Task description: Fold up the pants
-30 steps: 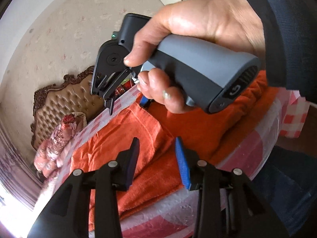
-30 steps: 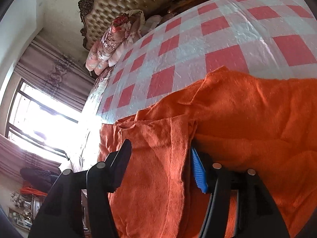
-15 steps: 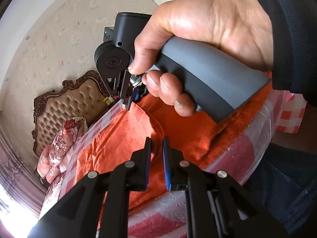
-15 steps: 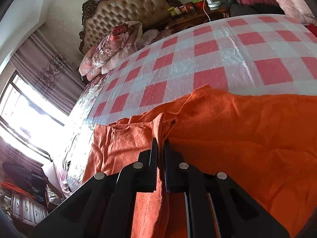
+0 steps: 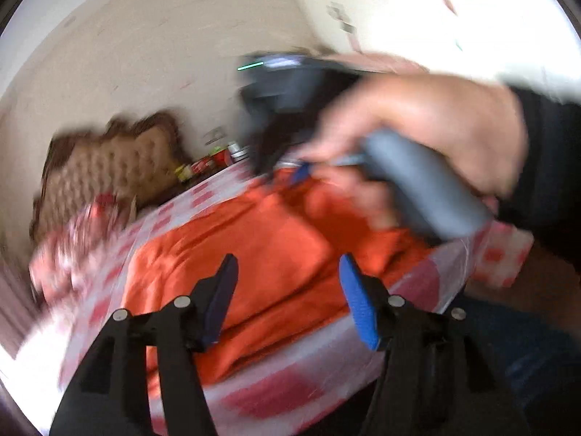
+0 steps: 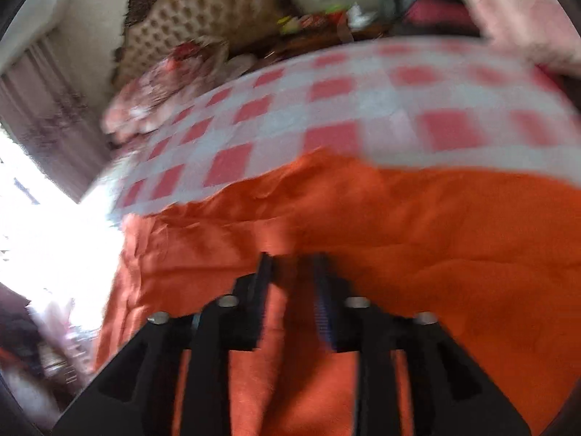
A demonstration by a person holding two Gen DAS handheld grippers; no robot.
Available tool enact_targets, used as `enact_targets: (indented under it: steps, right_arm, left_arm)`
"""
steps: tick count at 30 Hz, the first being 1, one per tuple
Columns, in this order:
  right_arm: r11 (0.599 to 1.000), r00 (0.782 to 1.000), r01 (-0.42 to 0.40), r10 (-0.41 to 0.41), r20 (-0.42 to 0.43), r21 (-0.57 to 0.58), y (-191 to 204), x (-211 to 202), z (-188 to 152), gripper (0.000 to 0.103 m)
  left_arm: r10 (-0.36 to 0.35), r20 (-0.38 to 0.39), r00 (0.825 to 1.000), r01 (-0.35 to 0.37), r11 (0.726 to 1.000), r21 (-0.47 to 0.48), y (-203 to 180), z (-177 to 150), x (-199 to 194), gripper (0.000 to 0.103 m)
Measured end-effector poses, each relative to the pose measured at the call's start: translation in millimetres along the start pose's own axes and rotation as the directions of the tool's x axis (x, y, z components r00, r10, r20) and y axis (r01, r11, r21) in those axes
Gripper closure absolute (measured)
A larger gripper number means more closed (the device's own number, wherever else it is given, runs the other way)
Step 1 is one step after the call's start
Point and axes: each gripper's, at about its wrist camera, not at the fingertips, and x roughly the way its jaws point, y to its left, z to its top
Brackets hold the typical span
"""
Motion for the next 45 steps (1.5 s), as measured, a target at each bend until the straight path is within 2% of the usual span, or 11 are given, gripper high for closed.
enact_targets:
  steps: [4,8,10,14,22,29,32,36,39,43,45]
  right_arm:
    - [0.998,0.998,-0.019,0.023,0.06,-0.067,23.6,-37.5,-36.6,0.06]
    - [0.984,0.997,0.044,-0.033,0.064,-0.175,54.4,-37.6,-73.1,0.06]
    - [0.971,0.992,0.121,-0.112,0.052,-0.209,61.6,-25.3,-84.1,0.06]
    - [0.958,0.983,0.181,-0.168,0.074,-0.222,57.2,-12.3,-93.2,0.056]
    - [0.963,0.988,0.156,-0.149,0.051,-0.221,45.4,-10.6,-90.7,0.039]
    - [0.962,0.988,0.157,-0.149,0.05,-0.222,47.0,-12.8,-91.7,0.039]
    - [0.962,0.988,0.156,-0.149,0.051,-0.223,47.6,-12.5,-91.3,0.039]
    - [0.956,0.985,0.173,-0.164,0.058,-0.238,50.0,-12.2,-92.6,0.038]
    - [0.955,0.984,0.176,-0.167,0.059,-0.24,49.6,-11.9,-92.8,0.035]
    - [0.955,0.984,0.176,-0.167,0.058,-0.238,48.5,-12.1,-92.3,0.033]
    - [0.954,0.984,0.177,-0.168,0.058,-0.241,48.8,-12.1,-92.3,0.033]
  left_arm:
    - [0.135,0.049,0.99,-0.115,0.95,-0.29,80.1,-29.5,-42.0,0.041]
    - [0.231,-0.046,0.972,-0.231,0.899,-0.371,123.6,-69.3,-54.2,0.041]
    - [0.211,-0.074,0.975,-0.222,0.875,-0.43,139.0,-83.9,-59.8,0.041]
    - [0.201,-0.113,0.973,-0.23,0.884,-0.406,143.0,-85.5,-50.4,0.053]
    - [0.161,-0.19,0.969,-0.22,0.911,-0.348,140.6,-87.2,-7.8,0.056]
    - [0.075,-0.199,0.977,-0.155,0.892,-0.425,149.9,-80.4,6.7,0.057]
    - [0.032,-0.199,0.98,-0.128,0.859,-0.495,156.7,-78.7,13.3,0.063]
    - [0.142,-0.259,0.955,-0.227,0.913,-0.337,146.0,-71.4,19.0,0.091]
    - [0.283,-0.282,0.917,-0.339,0.925,-0.172,140.5,-66.1,14.6,0.093]
    - [0.3,-0.322,0.898,-0.352,0.928,-0.118,134.6,-72.9,24.1,0.093]
    - [0.289,-0.313,0.905,-0.342,0.931,-0.13,133.7,-74.6,21.3,0.092]
